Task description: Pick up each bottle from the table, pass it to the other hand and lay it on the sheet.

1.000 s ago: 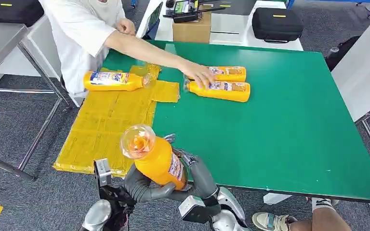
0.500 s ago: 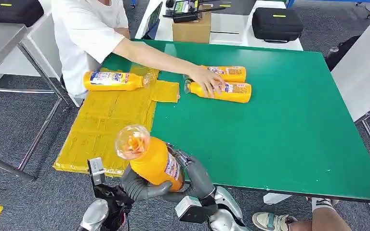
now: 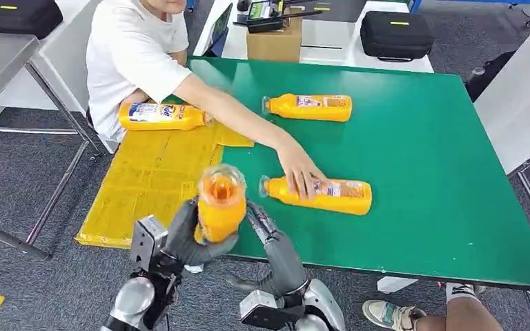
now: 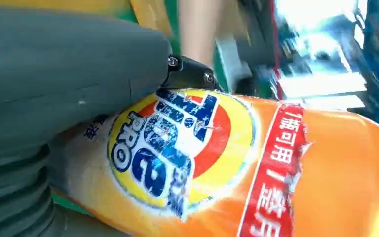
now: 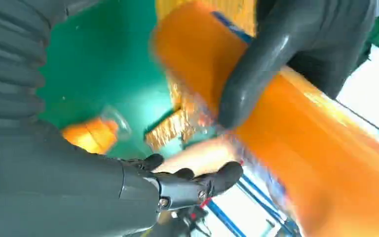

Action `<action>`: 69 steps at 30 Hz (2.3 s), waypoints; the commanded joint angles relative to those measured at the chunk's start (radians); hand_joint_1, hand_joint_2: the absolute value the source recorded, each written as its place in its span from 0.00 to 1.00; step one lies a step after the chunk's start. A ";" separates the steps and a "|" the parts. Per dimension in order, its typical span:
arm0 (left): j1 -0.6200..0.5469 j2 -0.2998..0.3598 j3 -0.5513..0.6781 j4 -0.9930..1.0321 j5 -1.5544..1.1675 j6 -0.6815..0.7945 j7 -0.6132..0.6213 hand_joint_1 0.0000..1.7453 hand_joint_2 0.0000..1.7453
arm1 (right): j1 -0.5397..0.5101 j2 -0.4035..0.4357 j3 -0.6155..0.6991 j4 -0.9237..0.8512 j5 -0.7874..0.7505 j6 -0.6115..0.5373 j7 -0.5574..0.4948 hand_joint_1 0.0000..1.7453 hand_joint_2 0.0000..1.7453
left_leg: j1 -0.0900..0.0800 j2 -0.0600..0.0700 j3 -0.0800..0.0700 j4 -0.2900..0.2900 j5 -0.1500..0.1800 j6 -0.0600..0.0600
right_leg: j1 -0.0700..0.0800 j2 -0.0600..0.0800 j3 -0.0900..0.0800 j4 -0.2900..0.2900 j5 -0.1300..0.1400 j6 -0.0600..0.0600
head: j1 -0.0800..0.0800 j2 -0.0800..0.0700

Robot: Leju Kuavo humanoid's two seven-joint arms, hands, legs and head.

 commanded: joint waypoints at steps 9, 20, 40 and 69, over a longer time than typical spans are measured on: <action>-0.175 0.063 0.152 0.158 -0.203 0.154 0.032 1.00 1.00 | -0.005 -0.032 -0.010 0.004 -0.041 -0.044 -0.036 0.00 1.00 | 0.001 -0.001 0.003 -0.001 0.000 -0.001 | 0.001 -0.002 0.004 0.000 -0.001 -0.001 | 0.000 0.000; -0.466 0.187 0.059 0.717 -0.795 0.283 0.090 1.00 1.00 | -0.041 -0.022 0.040 0.003 -0.128 0.040 -0.077 0.00 1.00 | 0.001 0.000 0.006 -0.001 0.001 -0.003 | 0.001 -0.001 0.006 0.000 -0.001 -0.002 | 0.000 0.000; -0.666 0.083 0.122 1.043 -0.712 0.021 0.068 0.00 1.00 | -0.075 0.010 -0.020 0.108 -0.280 0.137 -0.125 0.00 0.00 | 0.000 0.000 0.004 -0.001 0.002 -0.002 | 0.000 0.000 0.004 0.000 0.000 -0.001 | 0.000 0.000; -0.208 -0.032 0.254 -0.009 0.347 0.213 -0.029 0.00 1.00 | -0.113 -0.171 -0.156 0.252 0.186 -0.158 0.194 0.00 1.00 | -0.001 0.001 0.004 0.000 0.000 -0.002 | -0.001 0.000 0.004 0.000 -0.001 -0.002 | 0.000 0.000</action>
